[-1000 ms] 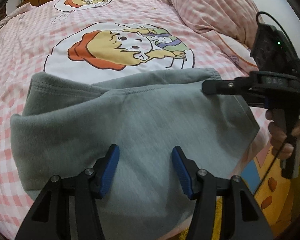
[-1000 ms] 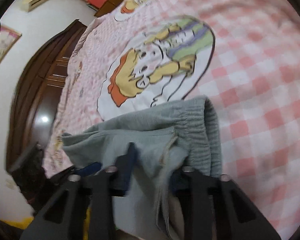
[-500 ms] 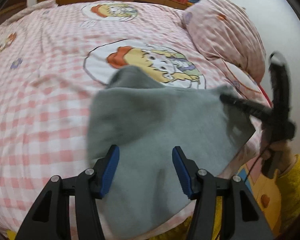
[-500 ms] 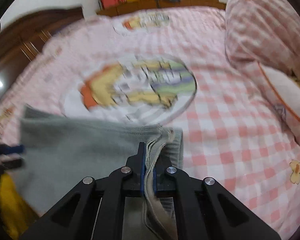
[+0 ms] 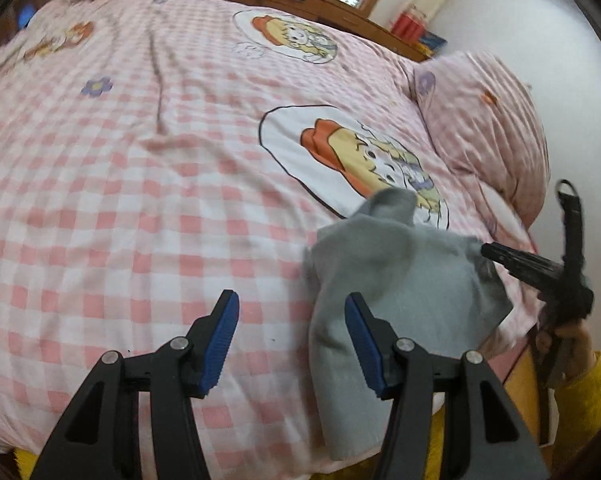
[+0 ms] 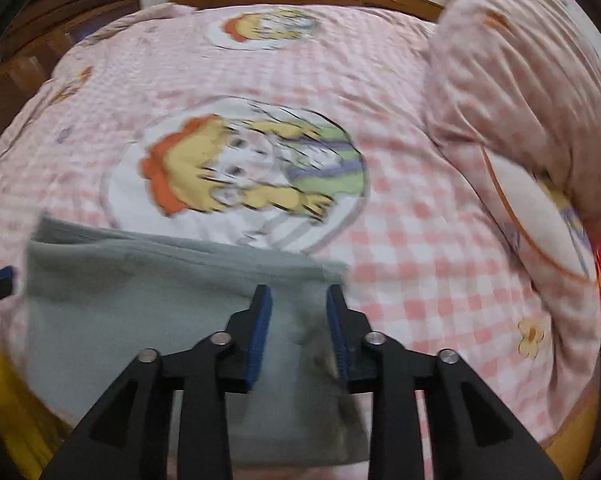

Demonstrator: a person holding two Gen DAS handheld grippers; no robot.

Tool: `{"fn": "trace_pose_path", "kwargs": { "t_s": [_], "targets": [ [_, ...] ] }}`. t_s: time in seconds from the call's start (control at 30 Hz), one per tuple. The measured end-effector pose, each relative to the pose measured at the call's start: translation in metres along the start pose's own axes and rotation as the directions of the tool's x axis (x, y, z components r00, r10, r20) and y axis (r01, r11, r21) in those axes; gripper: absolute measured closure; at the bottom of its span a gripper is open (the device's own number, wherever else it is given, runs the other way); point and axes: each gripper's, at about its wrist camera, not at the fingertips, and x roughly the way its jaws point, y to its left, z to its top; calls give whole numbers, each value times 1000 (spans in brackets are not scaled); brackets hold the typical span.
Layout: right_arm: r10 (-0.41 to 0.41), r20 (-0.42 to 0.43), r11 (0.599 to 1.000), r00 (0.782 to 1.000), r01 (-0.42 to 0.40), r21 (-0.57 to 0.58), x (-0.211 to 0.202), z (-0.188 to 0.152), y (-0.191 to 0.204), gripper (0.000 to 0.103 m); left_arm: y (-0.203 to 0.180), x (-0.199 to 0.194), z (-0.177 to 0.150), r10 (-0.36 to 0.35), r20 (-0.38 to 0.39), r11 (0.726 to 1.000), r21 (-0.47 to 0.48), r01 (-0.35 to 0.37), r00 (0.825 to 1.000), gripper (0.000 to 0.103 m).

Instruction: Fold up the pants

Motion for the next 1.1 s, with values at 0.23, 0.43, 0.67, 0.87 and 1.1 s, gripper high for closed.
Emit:
{"fn": "trace_pose_path", "kwargs": {
  "t_s": [0.23,0.43,0.67,0.87,1.1],
  "targets": [
    [260,-24,964,965,-261,-46,-15,33,51,67,-4,3,-2,-41,-3,999,9,41,999,45],
    [415,-158,895,896,-434,-108,5,77,119,67,-13,19,-6,-90,-30,996,0,90,995,51],
    [371,-360,851,856,-469,-238,50,71,180,67,-21,27,-21,-125,-58,991,32,127,990,81],
    [408,-428,793,806,-545,-273,42,35,177,88,-1,24,-28,-162,-78,987,-33,160,984,80],
    [355,-481,768,802,-544,-340,44,2,181,90,-4,27,-32,-147,-84,989,-7,147,986,77]
  ]
}}
